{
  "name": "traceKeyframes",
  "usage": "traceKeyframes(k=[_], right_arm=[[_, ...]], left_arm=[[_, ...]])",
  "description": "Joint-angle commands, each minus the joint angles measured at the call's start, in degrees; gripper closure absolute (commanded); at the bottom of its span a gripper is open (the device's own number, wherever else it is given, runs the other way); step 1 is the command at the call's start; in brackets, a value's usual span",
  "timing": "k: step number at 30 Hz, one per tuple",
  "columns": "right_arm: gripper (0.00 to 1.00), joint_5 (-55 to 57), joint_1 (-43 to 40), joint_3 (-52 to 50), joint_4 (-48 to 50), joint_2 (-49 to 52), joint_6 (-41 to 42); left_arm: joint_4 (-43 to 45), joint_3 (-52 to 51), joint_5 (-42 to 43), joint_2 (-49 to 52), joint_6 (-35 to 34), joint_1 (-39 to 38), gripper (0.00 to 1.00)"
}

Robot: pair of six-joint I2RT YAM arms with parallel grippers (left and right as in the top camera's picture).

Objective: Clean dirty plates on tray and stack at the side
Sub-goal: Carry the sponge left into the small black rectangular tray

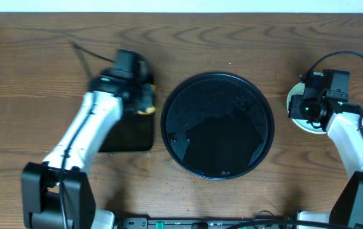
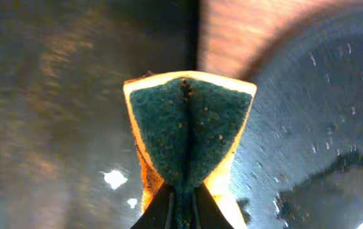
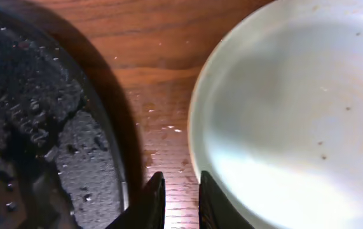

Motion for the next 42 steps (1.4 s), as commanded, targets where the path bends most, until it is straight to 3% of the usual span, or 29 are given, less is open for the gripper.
traceKeyframes(k=[1,11,15,18,19,22,28,35,42], right_arm=[[0.83,-1.27,1.22,0.04,-0.07,-0.13,1.42],[0.83,-1.46,1.51,0.04,-0.76,-0.13,1.57],[0.83,-1.46,1.51,0.04,-0.79,-0.13,1.57],[0.83,-1.46,1.51,0.04,-0.79,-0.13,1.57],[0.83,-1.46,1.51,0.04,-0.79,-0.13,1.57],[0.83,-1.46,1.53,0.04,-0.94,-0.13,1.57],[0.83,-1.46,1.51,0.04,-1.25,-0.13,1.57],[0.84,-1.46,1.51,0.04,-1.40,-0.13,1.60],[0.84,-1.44,1.51,0.04,-1.57,-0.13,1.57]], left_arm=[[0.39,0.98,11.67,0.39,7.32,6.25,0.92],[1.20,0.87,31.06,12.37,10.38,18.40,0.93],[1.16,0.87,33.05,17.44,10.36,20.79,0.92],[1.01,0.87,27.96,19.98,10.27,22.29,0.91],[0.85,0.87,24.63,20.44,9.70,22.77,0.87],[-0.04,0.87,14.99,20.55,2.64,23.71,0.85],[0.17,0.94,15.80,18.84,1.75,21.44,0.87],[0.35,0.94,15.91,17.88,10.88,12.44,0.92],[0.35,0.94,5.07,17.86,9.09,7.61,0.93]])
